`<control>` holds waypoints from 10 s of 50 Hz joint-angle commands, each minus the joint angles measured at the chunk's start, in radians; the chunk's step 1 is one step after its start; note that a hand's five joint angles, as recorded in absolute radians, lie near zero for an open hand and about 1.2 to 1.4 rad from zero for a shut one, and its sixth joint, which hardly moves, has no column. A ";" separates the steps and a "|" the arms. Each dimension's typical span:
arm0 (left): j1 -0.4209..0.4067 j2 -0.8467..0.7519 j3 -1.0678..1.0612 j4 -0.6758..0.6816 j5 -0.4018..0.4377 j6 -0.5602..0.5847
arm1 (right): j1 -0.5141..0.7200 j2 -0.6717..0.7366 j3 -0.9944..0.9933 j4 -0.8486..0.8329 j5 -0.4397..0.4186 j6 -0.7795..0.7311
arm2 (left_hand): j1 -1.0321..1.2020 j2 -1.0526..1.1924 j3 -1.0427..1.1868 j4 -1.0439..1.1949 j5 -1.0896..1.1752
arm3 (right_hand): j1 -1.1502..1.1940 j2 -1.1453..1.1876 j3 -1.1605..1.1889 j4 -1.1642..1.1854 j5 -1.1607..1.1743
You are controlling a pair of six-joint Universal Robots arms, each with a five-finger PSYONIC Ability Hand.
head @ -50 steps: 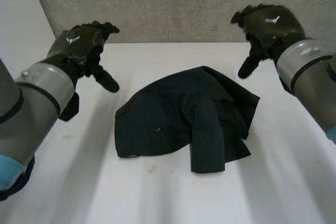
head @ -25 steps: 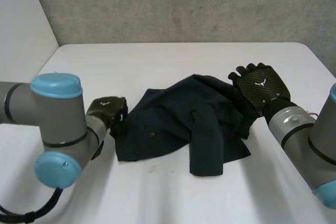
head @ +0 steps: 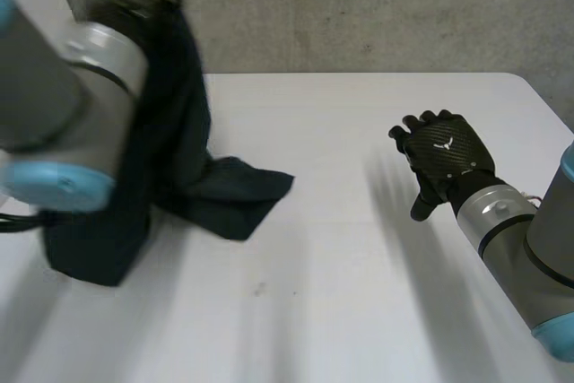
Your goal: Fold the shorts.
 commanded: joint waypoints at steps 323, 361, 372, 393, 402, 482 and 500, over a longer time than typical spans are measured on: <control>-0.025 0.032 -0.579 -0.084 -0.015 0.370 | 0.008 0.224 -0.197 0.247 -0.035 -0.150 | 0.271 0.221 0.207 0.198 0.246 | 1.196 1.178 1.187 1.165 1.154; -0.134 -0.176 -0.327 0.089 -0.025 0.584 | -0.021 0.106 -0.235 0.479 -0.032 -0.230 | 0.271 0.221 0.207 0.198 0.246 | 1.196 1.178 1.187 1.165 1.154; -0.063 -0.526 0.112 0.195 -0.015 0.627 | -0.012 0.411 -0.531 0.152 0.054 -0.259 | 0.271 0.221 0.207 0.198 0.246 | 1.196 1.178 1.187 1.165 1.154; -0.098 -0.639 0.096 0.515 0.044 0.630 | 0.005 0.514 -0.611 -0.035 0.059 -0.265 | -0.951 -1.001 -1.015 -1.024 -0.976 | -0.026 -0.044 -0.035 -0.056 -0.068; -0.094 -0.302 -0.238 0.445 0.034 0.440 | -0.004 0.217 -0.386 0.197 0.040 -0.018 | -0.951 -1.001 -1.015 -1.024 -0.976 | -0.026 -0.044 -0.035 -0.056 -0.068; -0.016 -0.068 -0.211 0.038 -0.022 0.045 | 0.154 0.281 -0.505 0.155 -0.322 0.285 | -0.951 -1.001 -1.015 -1.024 -0.976 | -0.026 -0.044 -0.035 -0.056 -0.068; -0.108 -0.405 -0.068 -0.090 0.008 0.054 | 0.130 0.627 -0.803 0.489 -0.125 0.275 | -0.912 -0.962 -0.976 -0.985 -0.937 | -0.026 -0.044 -0.035 -0.056 -0.068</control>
